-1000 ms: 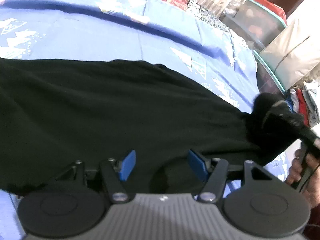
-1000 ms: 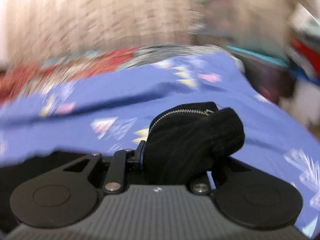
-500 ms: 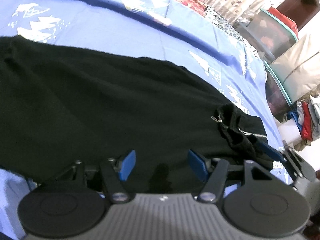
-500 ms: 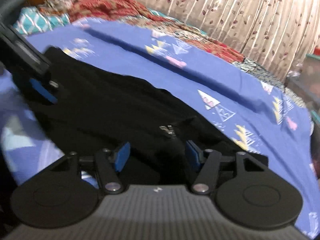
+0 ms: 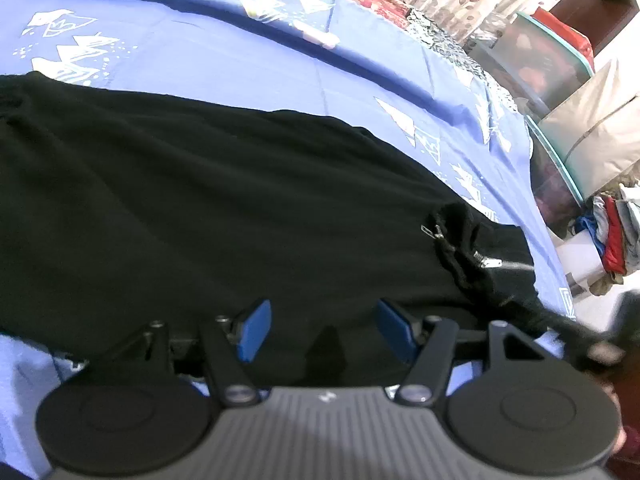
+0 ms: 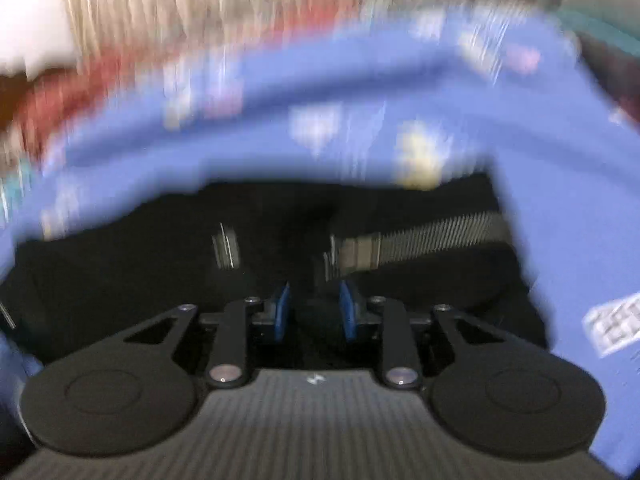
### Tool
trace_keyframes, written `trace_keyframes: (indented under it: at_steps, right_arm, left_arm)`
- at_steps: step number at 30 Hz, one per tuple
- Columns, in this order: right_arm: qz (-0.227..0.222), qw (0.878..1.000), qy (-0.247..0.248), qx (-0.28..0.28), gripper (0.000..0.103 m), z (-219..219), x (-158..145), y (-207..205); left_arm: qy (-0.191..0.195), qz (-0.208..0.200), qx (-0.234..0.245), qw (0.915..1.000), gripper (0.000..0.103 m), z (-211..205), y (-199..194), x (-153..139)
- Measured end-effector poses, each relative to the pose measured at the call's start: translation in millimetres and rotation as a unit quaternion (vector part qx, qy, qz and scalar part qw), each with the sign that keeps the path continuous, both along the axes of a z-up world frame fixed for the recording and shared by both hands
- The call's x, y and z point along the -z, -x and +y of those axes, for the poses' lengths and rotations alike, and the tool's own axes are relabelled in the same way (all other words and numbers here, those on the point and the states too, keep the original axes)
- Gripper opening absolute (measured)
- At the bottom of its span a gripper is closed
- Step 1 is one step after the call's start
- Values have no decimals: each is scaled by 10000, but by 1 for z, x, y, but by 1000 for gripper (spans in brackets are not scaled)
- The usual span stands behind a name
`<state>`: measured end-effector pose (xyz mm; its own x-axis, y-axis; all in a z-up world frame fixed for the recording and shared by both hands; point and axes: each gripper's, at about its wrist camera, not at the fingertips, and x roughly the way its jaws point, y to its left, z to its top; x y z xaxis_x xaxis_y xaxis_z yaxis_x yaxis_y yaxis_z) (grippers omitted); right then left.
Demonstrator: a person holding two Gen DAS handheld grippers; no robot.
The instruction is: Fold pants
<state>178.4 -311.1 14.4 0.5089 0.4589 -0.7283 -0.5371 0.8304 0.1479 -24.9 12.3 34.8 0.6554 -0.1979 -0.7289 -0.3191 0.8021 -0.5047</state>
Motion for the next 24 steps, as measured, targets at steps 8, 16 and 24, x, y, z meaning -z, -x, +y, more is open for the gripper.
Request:
trace_keyframes:
  at_steps: [8, 16, 24]
  right_arm:
    - [-1042, 9915, 727, -293, 32, 20, -17, 39]
    - [-832, 9951, -209, -497, 32, 33, -39, 72]
    - [924, 9947, -374, -257, 33, 70, 8, 76]
  left_arm:
    - [-40, -164, -112, 9998, 60, 12, 20, -7]
    - [-142, -29, -512, 9986, 61, 41, 42, 3]
    - [-148, 25, -423, 9990, 61, 43, 40, 14]
